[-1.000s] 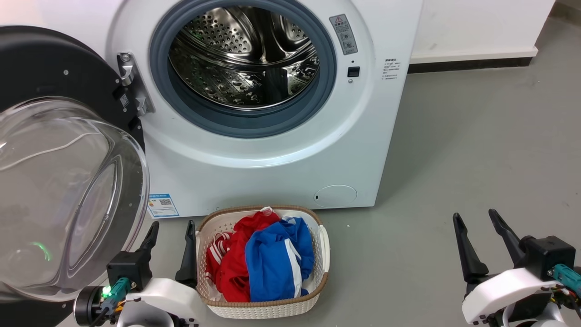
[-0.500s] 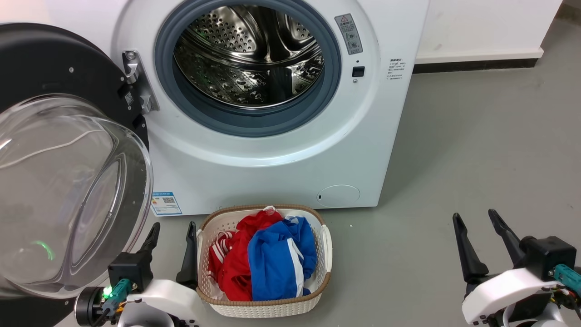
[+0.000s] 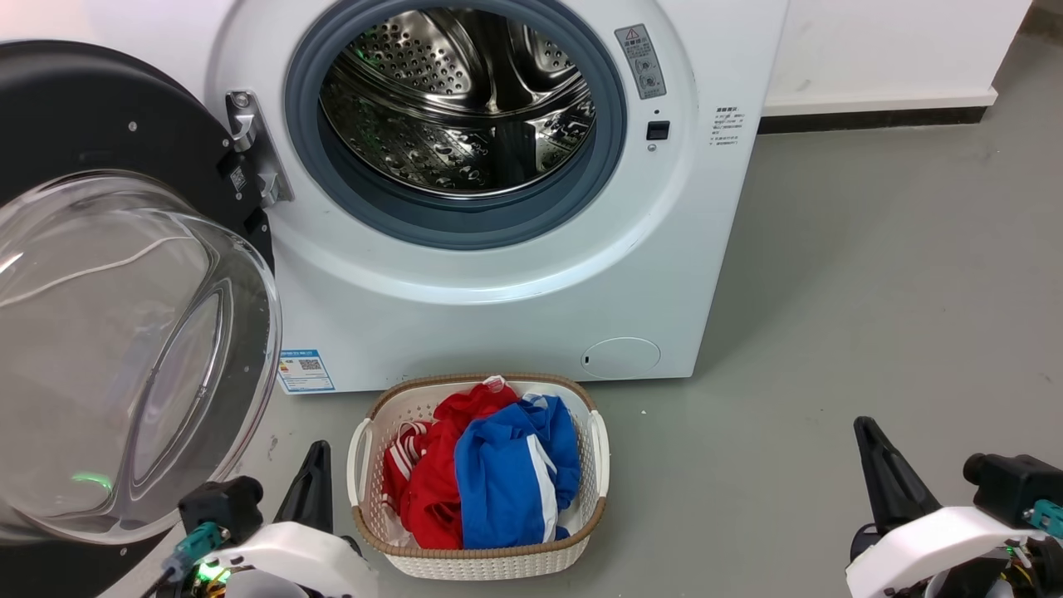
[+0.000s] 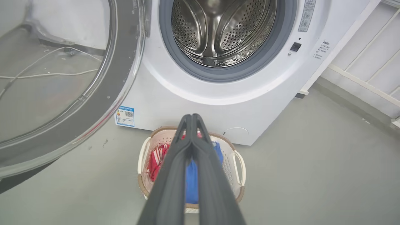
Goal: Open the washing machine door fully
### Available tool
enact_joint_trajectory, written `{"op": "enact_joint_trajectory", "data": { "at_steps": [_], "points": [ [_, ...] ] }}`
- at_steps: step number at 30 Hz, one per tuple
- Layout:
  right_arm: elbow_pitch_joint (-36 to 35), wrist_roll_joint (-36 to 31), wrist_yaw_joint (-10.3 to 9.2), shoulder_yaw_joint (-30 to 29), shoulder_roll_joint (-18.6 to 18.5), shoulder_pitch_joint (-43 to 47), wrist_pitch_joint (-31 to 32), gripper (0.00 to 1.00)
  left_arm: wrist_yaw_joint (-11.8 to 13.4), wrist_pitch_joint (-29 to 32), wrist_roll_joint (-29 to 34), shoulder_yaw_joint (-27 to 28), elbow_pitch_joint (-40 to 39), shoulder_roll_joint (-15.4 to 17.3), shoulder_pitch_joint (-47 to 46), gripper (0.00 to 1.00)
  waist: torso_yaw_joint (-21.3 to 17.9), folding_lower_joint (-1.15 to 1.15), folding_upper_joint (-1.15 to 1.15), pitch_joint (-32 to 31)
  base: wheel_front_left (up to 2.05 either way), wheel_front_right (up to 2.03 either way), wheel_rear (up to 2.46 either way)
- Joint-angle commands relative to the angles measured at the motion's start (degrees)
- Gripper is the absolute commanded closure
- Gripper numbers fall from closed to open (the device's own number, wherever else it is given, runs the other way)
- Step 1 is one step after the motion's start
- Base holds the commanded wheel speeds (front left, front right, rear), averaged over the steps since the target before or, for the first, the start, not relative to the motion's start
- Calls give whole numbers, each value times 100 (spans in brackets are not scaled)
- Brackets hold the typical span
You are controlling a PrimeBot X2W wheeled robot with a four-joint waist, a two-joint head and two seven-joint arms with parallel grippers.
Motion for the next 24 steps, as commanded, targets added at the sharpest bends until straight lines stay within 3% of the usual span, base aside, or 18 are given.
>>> {"op": "enact_joint_trajectory", "data": {
  "at_steps": [1,24],
  "points": [
    [-58,225,1,-33,-5,-170,20,100,-66,32,-174,104,-62,-3,-153,100,3,0,0,1,0,0,0],
    [190,2367,1,-165,76,-356,194,100,-567,463,-1904,730,69,-352,-267,100,54,0,0,28,0,0,0]
  ]
}}
